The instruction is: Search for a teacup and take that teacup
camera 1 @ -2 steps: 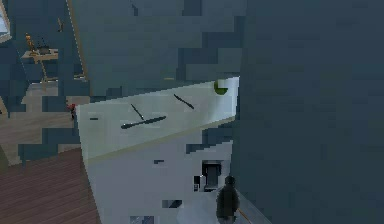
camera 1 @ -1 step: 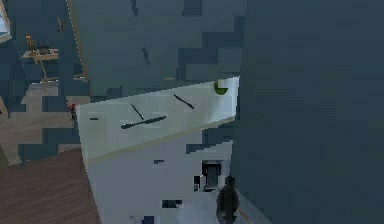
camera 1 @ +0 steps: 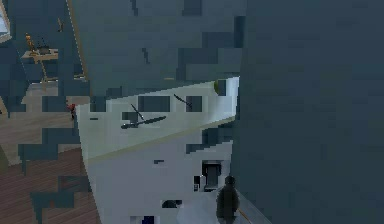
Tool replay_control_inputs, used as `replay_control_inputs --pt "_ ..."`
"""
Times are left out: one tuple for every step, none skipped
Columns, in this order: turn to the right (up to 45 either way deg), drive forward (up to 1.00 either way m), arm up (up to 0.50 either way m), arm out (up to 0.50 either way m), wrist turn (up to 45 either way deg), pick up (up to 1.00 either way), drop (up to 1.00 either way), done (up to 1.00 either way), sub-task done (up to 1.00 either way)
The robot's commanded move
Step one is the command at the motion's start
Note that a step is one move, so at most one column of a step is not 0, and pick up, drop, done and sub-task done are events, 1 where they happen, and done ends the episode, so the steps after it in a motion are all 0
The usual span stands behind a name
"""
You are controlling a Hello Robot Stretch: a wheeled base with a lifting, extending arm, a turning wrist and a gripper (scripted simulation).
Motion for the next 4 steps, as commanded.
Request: replay_control_inputs --pt "0.0 0.00 0.00 0.00 18.0 0.00 0.00 0.00 0.00" --pt "0.0 0.00 -0.30 0.00 0.0 0.00 0.00 0.00 0.00" --pt "0.0 0.00 0.00 0.00 0.0 1.00 0.00 0.00 0.00" --pt "0.0 0.00 0.10 0.00 0.0 0.00 0.00 0.00 0.00"
